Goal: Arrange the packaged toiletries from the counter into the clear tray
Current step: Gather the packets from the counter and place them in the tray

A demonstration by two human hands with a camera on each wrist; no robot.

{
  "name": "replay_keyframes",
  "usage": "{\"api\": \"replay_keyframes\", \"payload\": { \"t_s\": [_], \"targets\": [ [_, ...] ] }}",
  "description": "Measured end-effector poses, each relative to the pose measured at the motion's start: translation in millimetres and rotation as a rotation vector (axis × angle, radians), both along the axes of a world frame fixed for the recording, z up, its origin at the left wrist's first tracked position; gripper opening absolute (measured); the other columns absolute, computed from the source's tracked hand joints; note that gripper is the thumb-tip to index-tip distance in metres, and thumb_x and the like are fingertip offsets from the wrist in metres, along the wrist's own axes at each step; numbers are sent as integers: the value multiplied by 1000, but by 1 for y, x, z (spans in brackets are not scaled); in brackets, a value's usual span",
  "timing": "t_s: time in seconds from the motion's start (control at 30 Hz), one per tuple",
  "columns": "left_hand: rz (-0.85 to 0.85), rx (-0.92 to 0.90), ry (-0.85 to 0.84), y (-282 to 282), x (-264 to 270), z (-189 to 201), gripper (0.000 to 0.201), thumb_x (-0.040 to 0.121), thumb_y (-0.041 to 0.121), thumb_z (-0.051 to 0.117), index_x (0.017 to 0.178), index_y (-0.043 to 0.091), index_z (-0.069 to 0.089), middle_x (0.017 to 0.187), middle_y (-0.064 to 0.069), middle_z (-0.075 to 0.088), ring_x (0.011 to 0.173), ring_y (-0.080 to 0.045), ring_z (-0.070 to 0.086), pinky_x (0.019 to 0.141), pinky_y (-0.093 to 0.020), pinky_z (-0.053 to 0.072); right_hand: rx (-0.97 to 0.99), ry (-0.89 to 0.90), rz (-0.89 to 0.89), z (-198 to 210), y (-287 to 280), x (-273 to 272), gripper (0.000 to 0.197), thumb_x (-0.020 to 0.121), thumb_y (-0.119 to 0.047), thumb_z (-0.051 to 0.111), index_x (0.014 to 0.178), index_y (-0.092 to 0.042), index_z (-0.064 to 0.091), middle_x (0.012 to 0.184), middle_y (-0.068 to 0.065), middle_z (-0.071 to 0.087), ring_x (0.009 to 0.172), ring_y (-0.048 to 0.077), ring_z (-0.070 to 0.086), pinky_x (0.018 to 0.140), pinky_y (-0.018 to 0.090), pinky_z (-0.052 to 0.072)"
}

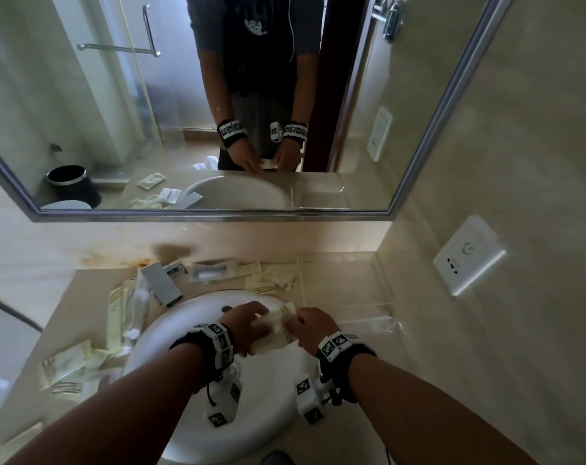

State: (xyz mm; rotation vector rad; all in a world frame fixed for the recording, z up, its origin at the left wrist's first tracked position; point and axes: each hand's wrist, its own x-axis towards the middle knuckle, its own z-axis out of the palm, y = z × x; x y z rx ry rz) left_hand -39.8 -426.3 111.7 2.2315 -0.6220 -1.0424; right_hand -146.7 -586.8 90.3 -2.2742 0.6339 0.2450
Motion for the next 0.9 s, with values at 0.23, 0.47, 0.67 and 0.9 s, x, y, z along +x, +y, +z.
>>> {"api": "replay_keyframes", "payload": {
  "t_s": [0.23,0.47,0.67,0.9],
  "targets": [
    [-156,27,-35,-45,-14,6,77,70,35,82,135,36,41,87,-1,71,49,-10,60,44,-23,48,56,13,-57,4,-35,-13,30,100,-32,43,80,-12,54,78,11,64,77,32,67,70,36,51],
    [-182,58,-145,-66,-14,9,34,81,36,72,110,22,59,72,0,64,44,-11,52,38,-21,42,245,-98,-150,9,-46,-27,40,83,-51,59,92,-13,61,76,3,68,56,19,68,53,29,49],
    [-251,102,-194,-80,-17,8,21,79,40,70,92,25,62,69,5,62,44,-8,52,36,-17,38,208,-111,-137,-2,-56,-30,33,83,-44,67,95,-13,63,81,6,73,67,19,72,61,34,56],
    [-273,88,-151,-88,-13,1,33,83,24,67,115,20,61,84,-1,66,63,-14,61,54,-29,54,249,-74,-233,-17,-74,-38,28,90,-34,63,98,-7,63,88,11,72,69,19,65,62,33,52]
  ]
}}
